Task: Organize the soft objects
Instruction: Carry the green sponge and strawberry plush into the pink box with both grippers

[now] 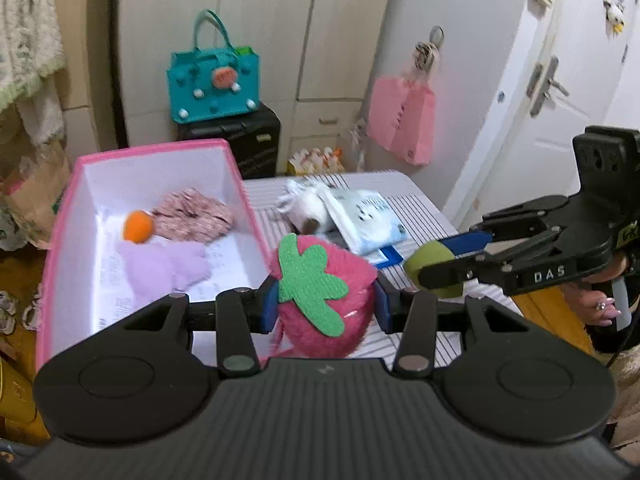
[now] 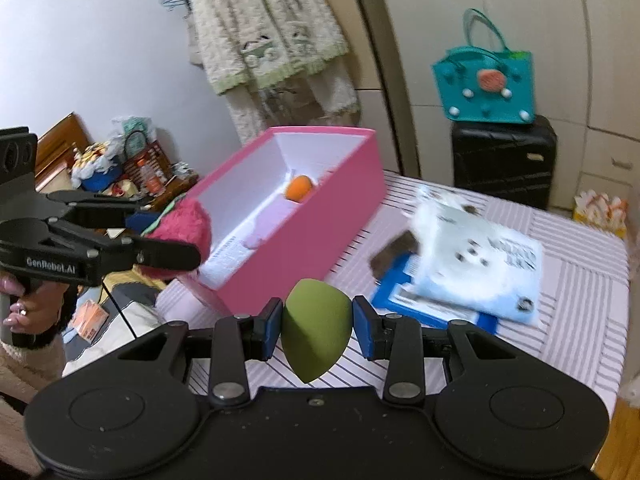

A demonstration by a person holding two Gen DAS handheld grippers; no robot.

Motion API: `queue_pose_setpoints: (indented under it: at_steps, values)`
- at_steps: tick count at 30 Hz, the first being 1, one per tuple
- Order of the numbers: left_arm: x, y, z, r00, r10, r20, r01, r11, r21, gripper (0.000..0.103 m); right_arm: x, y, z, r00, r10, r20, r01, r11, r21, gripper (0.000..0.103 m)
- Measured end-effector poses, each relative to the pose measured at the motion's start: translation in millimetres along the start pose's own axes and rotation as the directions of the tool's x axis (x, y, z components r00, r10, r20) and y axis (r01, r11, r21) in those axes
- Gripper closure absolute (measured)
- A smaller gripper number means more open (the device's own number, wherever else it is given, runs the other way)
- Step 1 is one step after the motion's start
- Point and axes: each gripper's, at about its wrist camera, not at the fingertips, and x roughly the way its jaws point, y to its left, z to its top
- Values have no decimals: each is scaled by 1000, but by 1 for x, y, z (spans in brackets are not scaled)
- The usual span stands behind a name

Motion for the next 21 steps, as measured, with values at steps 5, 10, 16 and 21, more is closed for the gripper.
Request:
queue_pose_setpoints:
  at_steps: [5,10,16,21]
  values:
    - [-21,31,-1,999,16,48,-13,998,-62,58,14,23,16,1000,15,-23,-16,998,-57,60]
    - [-21,68,3,997,73,36,-69,990,-122,58,25,40,33,999,39,-15,-41,994,-104,60]
    - [6,109,9,994,105,-43,-111,981,-156,58,58,64,54,997,64,-48,-72,978,-198,60]
    - [43,121,13,987,86,-132,-102,987,-120,58,85,79,79,999,25,-28,-33,948,-317,60]
